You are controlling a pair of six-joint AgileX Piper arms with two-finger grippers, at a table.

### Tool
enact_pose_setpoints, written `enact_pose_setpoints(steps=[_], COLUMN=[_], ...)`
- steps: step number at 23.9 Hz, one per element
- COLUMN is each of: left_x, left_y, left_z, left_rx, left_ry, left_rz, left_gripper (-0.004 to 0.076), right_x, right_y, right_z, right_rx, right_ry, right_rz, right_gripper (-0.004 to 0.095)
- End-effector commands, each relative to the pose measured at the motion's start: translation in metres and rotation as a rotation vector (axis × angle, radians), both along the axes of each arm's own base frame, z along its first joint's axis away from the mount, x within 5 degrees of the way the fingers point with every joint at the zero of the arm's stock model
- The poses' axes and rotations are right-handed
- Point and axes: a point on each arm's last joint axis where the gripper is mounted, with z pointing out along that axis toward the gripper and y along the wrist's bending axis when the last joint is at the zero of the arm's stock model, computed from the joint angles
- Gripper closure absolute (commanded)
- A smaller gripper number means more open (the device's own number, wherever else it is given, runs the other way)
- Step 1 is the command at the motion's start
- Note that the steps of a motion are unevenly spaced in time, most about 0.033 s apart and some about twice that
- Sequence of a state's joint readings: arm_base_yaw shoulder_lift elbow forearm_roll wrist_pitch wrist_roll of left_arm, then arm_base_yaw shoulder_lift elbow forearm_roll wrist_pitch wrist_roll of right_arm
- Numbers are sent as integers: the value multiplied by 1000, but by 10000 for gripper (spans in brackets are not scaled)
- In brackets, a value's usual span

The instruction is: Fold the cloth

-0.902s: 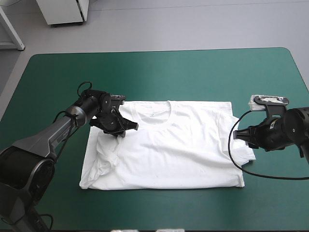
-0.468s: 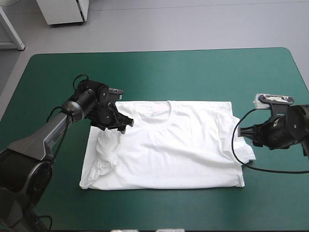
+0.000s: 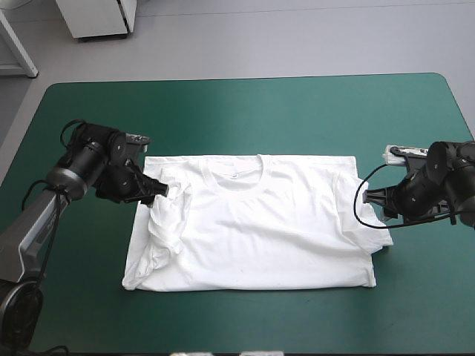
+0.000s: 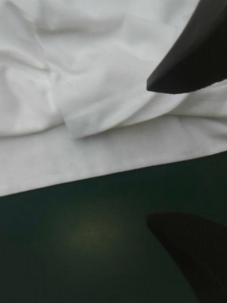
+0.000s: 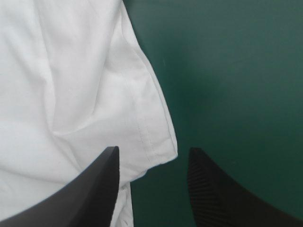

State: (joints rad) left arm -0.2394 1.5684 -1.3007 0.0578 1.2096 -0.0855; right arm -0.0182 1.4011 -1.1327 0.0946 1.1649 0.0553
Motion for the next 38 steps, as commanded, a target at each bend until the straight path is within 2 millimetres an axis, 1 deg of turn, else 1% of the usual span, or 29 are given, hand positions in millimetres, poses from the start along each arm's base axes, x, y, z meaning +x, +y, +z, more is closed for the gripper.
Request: enact_pose_setpoints(steps=[1, 4, 5, 8, 13, 15, 17, 18, 19, 20, 21, 22, 25, 28, 33, 34, 37, 38], left_x=[-17, -22, -21, -19, -21, -21, -21, -21, -21, -20, -20, -20, -19, -19, -19, -19, -19, -19], left_y=[7, 8, 8, 7, 8, 8, 8, 8, 8, 8, 8, 8, 8, 8, 8, 8, 8, 8], left_z=[6, 0, -1, 0, -1, -1, 0, 0, 0, 0, 0, 0, 0, 0, 0, 0, 0, 0], left_rx=[-13, -6, -7, -15, -10, -10, -11, -11, -11, -12, -7, -6, -8, -12, -12, -13, -14, -14], left_ry=[-51, -34, -39, -60, -41, -43, -45, -47, -47, -49, -56, -59, -61, -60, -62, -66, -68, -68], left_rz=[14, 13, 13, 12, 13, 13, 13, 13, 13, 13, 11, 10, 15, 16, 16, 16, 16, 16], left_gripper=[217, 218, 225, 242, 273, 273, 273, 273, 273, 273, 273, 273, 273, 273, 273, 273, 273, 273], right_x=[3, 2, 1, 1, 6, 8, 10, 10, 9, 8, 6, 5, 3, 1, -1, -2, -2, -2], right_y=[-1, -2, -1, -2, -1, 1, 5, 6, 7, 8, 9, 9, 9, 10, 11, 13, 16, 18], right_z=[-2, -20, -29, -42, -73, -81, -85, -87, -88, -89, -90, -90, -89, -80, -49, -38, -21, -11], right_rx=[7, 1, 3, 3, 12, 39, 74, 87, 99, 114, 122, 123, 120, 130, 147, 167, 199, 226], right_ry=[-55, -40, -41, -41, 31, 66, 88, 95, 104, 108, 121, 134, 149, 116, 1, -36, -99, -133], right_rz=[-2, -3, -5, -11, -20, -24, -12, -9, -11, -17, -19, -17, -10, -13, -18, -20, -27, -32], right_gripper=[475, 475, 475, 475, 477, 477, 502, 533, 587, 705, 873, 918, 925, 925, 925, 925, 925, 925])
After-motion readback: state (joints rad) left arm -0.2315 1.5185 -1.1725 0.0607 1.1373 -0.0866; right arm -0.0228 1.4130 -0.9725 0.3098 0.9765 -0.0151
